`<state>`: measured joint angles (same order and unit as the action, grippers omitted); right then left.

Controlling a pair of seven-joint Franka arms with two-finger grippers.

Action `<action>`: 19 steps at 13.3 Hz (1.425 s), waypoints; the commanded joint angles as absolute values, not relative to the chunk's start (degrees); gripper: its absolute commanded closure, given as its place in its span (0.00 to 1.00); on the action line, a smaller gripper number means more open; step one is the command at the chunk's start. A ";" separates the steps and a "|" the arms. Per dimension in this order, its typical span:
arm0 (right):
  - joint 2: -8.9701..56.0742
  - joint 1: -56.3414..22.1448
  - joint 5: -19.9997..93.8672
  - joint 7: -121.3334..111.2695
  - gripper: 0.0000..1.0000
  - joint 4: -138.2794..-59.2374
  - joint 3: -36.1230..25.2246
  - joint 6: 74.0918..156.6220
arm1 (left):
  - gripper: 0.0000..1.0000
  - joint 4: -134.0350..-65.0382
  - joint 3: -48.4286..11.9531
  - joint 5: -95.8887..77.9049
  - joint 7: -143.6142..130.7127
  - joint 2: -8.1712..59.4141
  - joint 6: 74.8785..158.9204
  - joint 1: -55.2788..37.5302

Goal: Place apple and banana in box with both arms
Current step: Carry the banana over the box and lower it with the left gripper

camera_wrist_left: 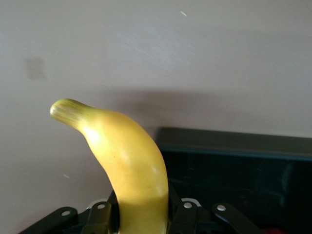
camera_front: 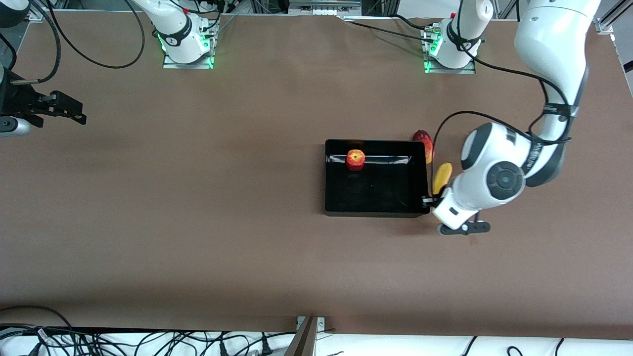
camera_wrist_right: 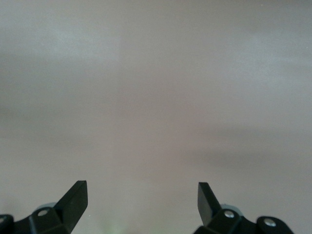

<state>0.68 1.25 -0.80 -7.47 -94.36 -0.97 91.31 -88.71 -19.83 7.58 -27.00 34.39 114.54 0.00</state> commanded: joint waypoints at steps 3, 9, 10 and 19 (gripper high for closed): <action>1.05 0.61 0.17 -7.21 0.00 -93.08 -1.67 90.97 | 1.00 -90.69 -24.78 6.42 -33.48 33.22 112.50 -1.67; 1.05 0.62 0.18 -7.21 0.00 -93.08 -1.67 90.88 | 1.00 -94.56 -25.58 7.29 -33.22 34.98 116.79 -2.72; 1.05 0.62 0.18 -7.21 0.00 -93.08 -1.67 90.88 | 1.00 -95.27 -25.58 7.47 -33.31 35.07 118.46 -2.72; 1.14 0.62 0.18 -7.29 0.00 -93.16 -1.67 90.88 | 1.00 -96.68 -25.49 12.11 -33.66 39.98 127.26 -2.90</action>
<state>0.69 1.23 -0.77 -7.46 -94.30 -0.98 91.32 -96.41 -25.45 9.61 -33.26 39.21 125.59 -2.70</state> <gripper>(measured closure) 0.000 0.639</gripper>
